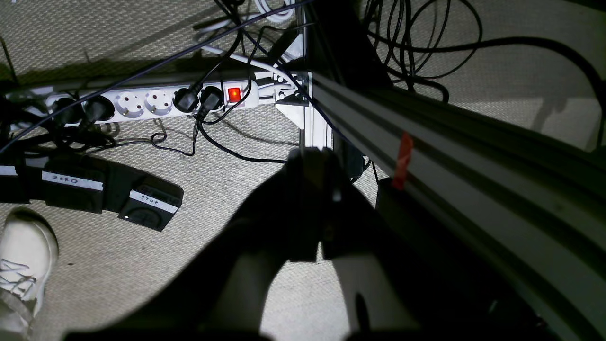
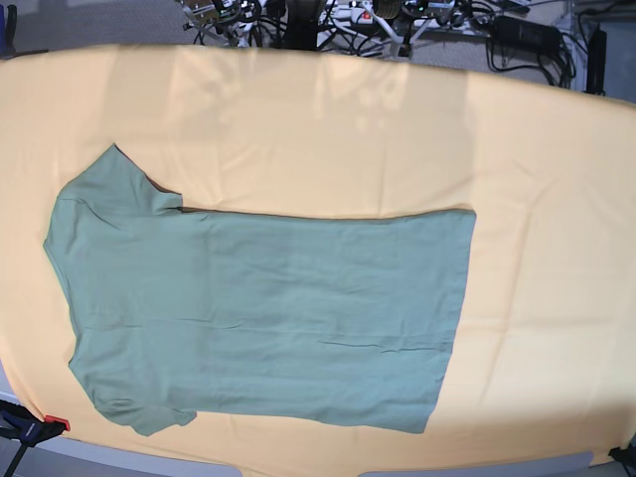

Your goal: Fold the T-shirt properly

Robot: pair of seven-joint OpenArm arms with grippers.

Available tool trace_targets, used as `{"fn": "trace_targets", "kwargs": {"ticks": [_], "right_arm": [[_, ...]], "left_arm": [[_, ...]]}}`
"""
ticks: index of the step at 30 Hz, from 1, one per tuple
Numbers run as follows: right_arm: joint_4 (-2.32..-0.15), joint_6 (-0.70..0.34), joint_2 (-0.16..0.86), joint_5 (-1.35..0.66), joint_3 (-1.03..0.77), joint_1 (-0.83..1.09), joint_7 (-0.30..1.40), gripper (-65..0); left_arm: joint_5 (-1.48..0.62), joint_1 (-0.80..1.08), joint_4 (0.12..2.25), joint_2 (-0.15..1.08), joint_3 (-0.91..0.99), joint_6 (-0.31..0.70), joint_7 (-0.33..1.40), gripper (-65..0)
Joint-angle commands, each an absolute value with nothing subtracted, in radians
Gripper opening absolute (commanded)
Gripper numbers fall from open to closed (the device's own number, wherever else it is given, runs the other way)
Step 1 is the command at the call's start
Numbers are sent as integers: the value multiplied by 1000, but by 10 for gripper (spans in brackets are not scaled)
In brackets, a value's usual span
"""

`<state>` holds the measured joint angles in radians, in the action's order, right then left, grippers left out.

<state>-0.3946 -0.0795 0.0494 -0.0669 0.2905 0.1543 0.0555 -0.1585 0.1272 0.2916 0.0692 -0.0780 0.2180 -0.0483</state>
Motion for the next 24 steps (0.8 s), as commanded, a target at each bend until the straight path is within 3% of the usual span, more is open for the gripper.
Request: {"fn": "trace_targets", "kwargs": {"ticks": [1,24], "right_arm": [[-404,-86,50,-46,288,155,46,-633],[-404,-86,50,67,288,158,69,-650]], "left_arm": [[-166,128,301,70,-78,224,-51,-650],[-165,135,303,73,-78,224,-17,-650]]}}
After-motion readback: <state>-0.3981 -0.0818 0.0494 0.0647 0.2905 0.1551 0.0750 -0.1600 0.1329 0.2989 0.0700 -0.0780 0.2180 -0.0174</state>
